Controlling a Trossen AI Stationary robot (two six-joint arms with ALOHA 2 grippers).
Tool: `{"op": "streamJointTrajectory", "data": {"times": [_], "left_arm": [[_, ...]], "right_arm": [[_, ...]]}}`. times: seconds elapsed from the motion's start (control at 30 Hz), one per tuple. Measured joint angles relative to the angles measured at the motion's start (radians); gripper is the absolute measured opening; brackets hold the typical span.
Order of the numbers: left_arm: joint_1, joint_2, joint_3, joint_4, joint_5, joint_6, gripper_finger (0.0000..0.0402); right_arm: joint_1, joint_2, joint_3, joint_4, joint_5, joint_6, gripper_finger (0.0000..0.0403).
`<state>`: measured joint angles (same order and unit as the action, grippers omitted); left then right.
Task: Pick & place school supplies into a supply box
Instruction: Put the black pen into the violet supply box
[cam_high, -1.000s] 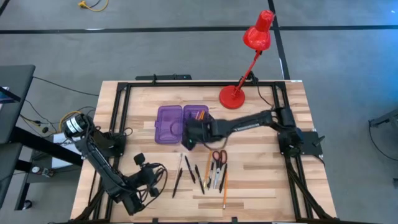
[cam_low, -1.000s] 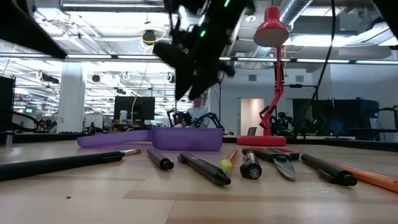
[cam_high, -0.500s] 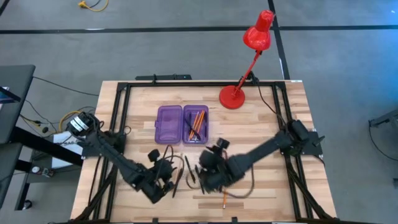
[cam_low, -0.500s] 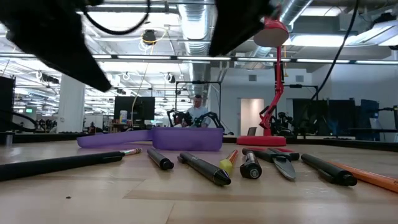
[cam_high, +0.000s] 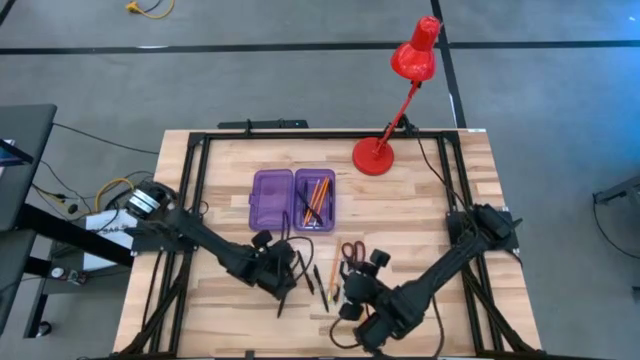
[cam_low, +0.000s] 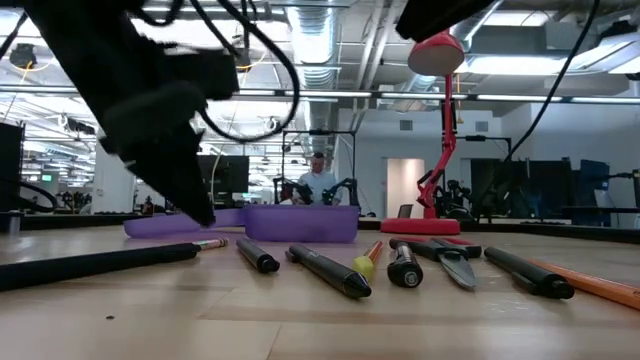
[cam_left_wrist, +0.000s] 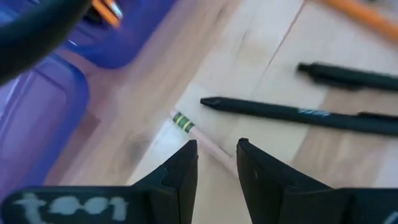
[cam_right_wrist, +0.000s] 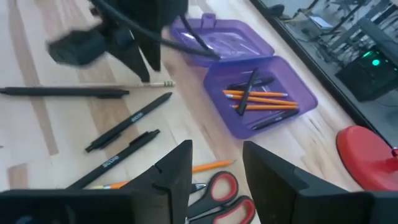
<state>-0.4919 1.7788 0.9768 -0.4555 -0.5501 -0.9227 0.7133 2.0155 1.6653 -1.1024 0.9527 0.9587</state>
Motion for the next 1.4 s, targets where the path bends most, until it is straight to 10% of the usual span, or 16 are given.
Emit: {"op": "streamJointTrajectory", "data": {"times": [0.8,1.13,1.4], "left_arm": [[0.028,0.069,0.004,0.043,0.077,0.001,0.01],[-0.028,0.071,0.164,-0.34,0.04,0.017,0.01],[-0.11,0.07,0.225,-0.305,0.168,-0.012,0.01]], "right_arm": [[0.054,0.0,0.0,-0.006,0.018,0.046,0.0134],[0.05,0.0,0.0,-0.016,0.019,0.036,0.0134],[0.05,0.0,-0.005,-0.014,0.029,0.036,0.0134]]}}
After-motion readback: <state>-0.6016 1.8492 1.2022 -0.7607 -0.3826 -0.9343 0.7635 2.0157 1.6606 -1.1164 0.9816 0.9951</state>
